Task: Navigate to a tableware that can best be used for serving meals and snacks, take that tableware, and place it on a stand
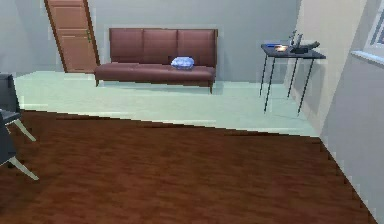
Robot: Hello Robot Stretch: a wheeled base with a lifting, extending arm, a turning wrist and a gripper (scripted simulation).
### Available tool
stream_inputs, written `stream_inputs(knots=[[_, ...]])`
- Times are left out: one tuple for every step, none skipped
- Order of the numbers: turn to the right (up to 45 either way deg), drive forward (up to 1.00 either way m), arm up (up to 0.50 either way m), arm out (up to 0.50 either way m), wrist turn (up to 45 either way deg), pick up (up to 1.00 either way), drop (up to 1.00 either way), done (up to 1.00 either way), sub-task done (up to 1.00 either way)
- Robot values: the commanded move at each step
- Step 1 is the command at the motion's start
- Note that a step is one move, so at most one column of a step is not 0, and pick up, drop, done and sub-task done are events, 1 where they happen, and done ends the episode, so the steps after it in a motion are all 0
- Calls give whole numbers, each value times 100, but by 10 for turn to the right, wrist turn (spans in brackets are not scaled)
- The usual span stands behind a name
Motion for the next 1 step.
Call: stream_inputs(knots=[[0,0,0,28,0,0,0,0,0]])
